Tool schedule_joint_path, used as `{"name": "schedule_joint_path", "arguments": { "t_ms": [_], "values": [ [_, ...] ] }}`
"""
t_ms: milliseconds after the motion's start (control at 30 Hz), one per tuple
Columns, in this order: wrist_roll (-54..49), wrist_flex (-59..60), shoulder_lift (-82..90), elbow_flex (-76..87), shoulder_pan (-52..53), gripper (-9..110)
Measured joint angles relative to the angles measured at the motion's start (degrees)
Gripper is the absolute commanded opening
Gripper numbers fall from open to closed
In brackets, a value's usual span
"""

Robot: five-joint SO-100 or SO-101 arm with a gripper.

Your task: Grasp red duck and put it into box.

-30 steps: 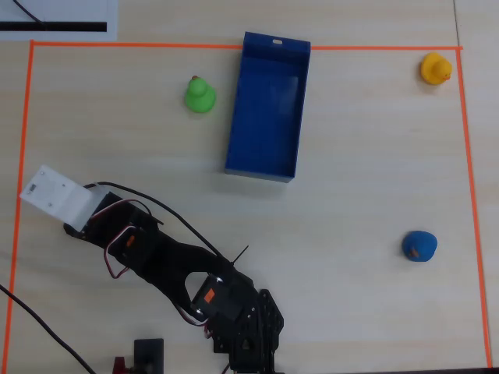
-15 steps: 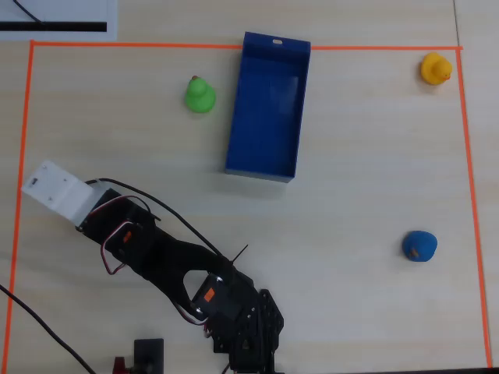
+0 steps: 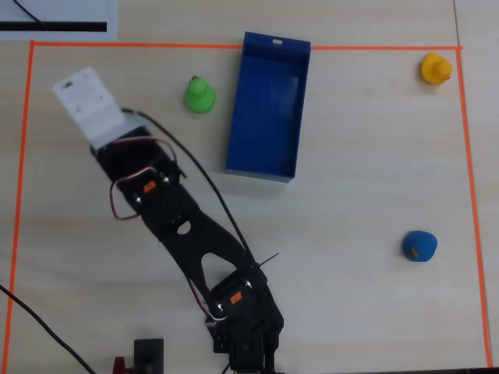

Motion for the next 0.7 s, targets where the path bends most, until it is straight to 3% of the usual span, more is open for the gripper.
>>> {"name": "schedule_joint_path", "arguments": {
  "t_ms": [167, 400, 700],
  "values": [
    [0.7, 4.48, -2.37, -12.66, 17.4, 0],
    [0.97, 4.83, -7.03, -14.59, 39.29, 0],
    [0.97, 5.27, -8.35, -5.1, 43.68, 0]
  ]
}}
